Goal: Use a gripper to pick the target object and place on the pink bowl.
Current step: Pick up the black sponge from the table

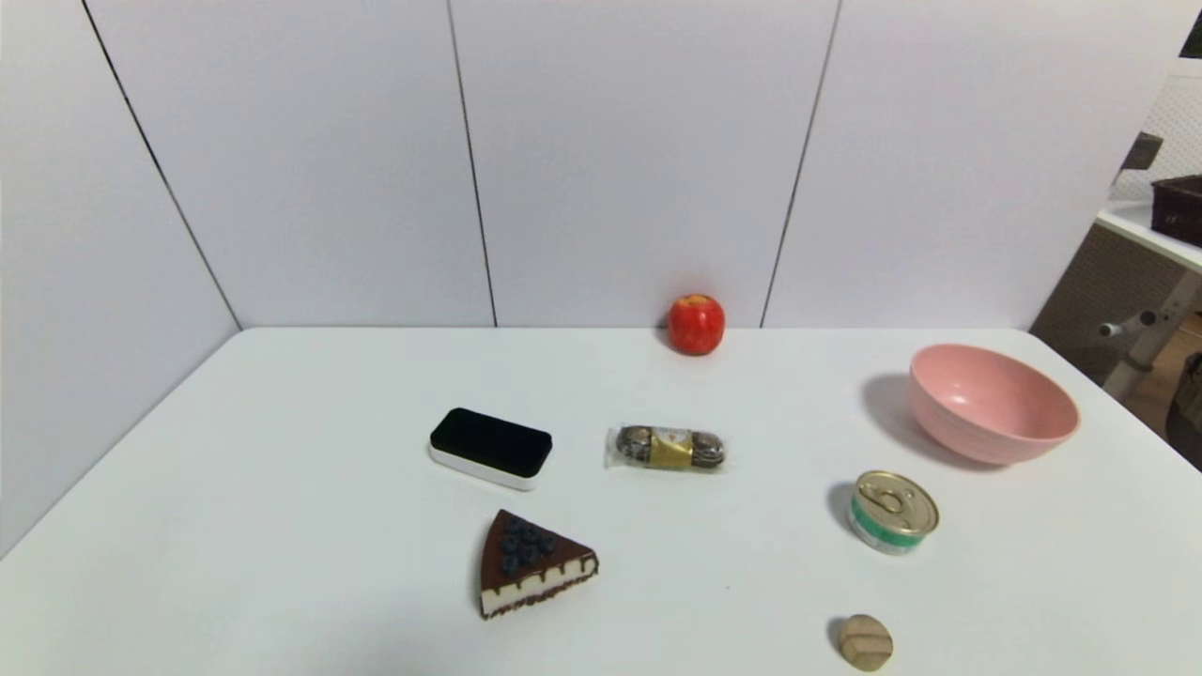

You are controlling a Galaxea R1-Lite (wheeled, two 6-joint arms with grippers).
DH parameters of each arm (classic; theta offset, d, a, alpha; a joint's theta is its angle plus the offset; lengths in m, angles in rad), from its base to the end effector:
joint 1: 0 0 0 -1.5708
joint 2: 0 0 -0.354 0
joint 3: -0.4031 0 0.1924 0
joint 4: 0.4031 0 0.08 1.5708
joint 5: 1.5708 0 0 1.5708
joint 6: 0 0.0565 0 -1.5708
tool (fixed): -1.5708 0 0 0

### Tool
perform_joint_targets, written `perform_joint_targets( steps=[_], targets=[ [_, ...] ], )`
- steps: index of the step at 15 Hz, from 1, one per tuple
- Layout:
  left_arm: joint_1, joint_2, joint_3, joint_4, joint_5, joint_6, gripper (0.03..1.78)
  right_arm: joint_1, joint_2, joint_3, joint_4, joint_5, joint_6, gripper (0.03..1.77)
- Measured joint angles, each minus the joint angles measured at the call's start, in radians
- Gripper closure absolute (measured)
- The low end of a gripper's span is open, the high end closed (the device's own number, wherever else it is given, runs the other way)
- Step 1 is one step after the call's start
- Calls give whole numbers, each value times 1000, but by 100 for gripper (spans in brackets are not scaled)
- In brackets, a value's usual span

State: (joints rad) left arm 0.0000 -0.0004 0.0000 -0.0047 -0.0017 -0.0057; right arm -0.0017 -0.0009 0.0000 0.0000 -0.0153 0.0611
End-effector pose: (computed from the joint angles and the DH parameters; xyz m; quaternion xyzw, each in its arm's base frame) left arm -0.0406 -0.0001 0.0761 -0.0028 -0.0025 -0.0009 1.0000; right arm -0.0406 -0.0008 0.0754 0.0305 -0.0007 -0.0085 0.9995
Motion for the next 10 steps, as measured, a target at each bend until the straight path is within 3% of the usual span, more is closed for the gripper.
perform_joint_targets(
  steps=[5,8,10],
  targets=[
    [0,0,0,0,0,0,12,1,123,-96,-19,1,0,10],
    [0,0,0,0,0,0,12,43,402,-390,-25,13,-11,10],
    [0,0,0,0,0,0,12,99,627,-631,-12,49,-52,10]
  ],
)
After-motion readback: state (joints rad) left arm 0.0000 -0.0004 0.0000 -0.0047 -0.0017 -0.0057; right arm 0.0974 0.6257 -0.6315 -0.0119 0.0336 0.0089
